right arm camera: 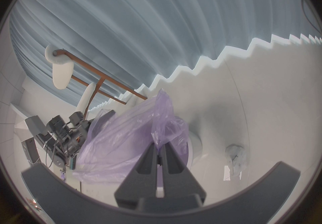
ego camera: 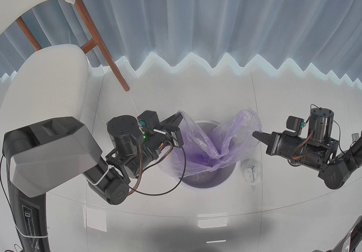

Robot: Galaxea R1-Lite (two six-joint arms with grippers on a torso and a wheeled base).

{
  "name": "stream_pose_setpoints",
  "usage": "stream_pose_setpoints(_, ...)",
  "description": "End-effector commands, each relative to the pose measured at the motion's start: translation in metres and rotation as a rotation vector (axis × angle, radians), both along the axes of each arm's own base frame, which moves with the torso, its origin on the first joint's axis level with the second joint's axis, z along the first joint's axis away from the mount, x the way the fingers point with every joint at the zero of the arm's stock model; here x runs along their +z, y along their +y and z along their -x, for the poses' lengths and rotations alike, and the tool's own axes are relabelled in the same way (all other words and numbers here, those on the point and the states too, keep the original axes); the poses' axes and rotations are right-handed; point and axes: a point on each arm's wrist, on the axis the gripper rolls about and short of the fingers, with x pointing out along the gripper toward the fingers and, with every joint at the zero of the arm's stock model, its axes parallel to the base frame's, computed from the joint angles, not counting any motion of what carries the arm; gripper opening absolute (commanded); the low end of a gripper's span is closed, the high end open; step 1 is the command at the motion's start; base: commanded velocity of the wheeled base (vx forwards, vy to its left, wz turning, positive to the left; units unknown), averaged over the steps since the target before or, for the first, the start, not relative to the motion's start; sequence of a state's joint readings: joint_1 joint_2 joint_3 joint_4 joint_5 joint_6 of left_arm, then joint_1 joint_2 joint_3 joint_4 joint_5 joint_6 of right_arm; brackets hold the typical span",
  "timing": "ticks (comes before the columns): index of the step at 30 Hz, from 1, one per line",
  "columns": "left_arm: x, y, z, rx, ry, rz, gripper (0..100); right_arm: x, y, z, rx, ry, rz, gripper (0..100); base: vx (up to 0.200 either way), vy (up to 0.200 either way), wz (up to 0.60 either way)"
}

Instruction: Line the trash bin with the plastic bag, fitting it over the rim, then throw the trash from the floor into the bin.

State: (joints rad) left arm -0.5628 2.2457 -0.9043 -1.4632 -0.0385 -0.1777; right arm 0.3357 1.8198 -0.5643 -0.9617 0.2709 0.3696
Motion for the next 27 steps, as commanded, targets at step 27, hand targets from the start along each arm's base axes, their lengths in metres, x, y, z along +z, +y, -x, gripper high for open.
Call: stream_pose_setpoints(27, 0.021, -0.03, 0.068, -0.069, 0.264, 0.028, 0, 0.037, -0.038, 0.043, 0.048, 0.06, -0.035, 0, 0.0, 0.0, 0.0)
